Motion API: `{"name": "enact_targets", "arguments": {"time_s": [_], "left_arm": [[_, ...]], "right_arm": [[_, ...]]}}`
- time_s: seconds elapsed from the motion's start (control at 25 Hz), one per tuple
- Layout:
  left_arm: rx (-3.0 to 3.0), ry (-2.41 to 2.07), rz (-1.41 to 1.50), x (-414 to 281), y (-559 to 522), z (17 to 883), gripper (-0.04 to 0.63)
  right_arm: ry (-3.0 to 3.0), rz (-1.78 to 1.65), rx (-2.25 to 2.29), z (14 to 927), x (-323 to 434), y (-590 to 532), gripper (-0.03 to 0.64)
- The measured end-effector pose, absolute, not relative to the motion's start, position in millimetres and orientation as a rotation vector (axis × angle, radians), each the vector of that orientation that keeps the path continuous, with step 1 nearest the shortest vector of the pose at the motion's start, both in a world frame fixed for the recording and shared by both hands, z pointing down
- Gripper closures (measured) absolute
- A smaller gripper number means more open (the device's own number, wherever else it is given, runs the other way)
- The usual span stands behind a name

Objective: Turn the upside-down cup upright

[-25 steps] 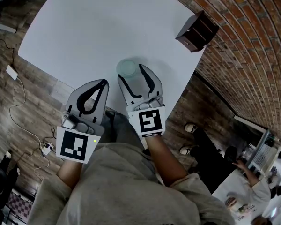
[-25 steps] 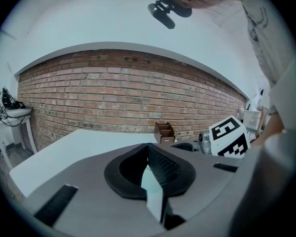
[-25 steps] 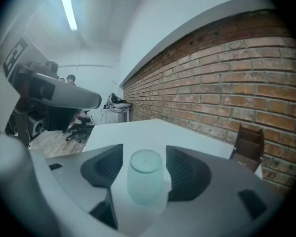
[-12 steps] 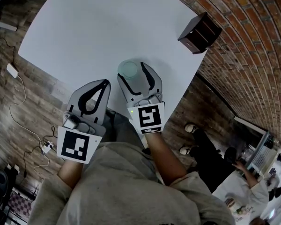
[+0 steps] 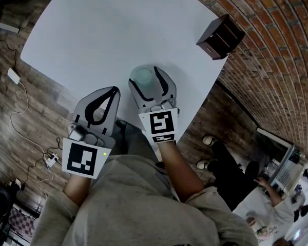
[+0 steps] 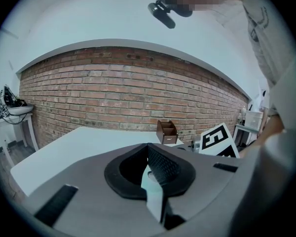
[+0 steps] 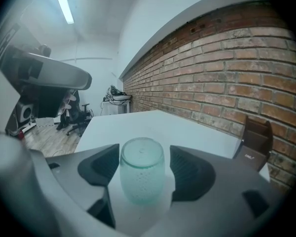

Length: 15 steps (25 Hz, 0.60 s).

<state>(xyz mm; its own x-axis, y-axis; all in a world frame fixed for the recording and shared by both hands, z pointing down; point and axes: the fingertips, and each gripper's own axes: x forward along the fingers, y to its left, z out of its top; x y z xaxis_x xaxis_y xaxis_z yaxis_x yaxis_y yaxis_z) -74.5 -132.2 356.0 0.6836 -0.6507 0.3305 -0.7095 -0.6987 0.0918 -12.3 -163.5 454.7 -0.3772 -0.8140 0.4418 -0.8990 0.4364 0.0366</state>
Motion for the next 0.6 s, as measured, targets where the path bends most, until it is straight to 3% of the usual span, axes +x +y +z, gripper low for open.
{"name": "enact_targets", "arguments": {"time_s": [0.6], "left_arm": [[2.663,-1.107,0.409,-75.1,-131.6,359.9,0.586]], "right_arm": [[-2.303,0.276,1.422,463.0,-17.6,-168.0,0.308]]}}
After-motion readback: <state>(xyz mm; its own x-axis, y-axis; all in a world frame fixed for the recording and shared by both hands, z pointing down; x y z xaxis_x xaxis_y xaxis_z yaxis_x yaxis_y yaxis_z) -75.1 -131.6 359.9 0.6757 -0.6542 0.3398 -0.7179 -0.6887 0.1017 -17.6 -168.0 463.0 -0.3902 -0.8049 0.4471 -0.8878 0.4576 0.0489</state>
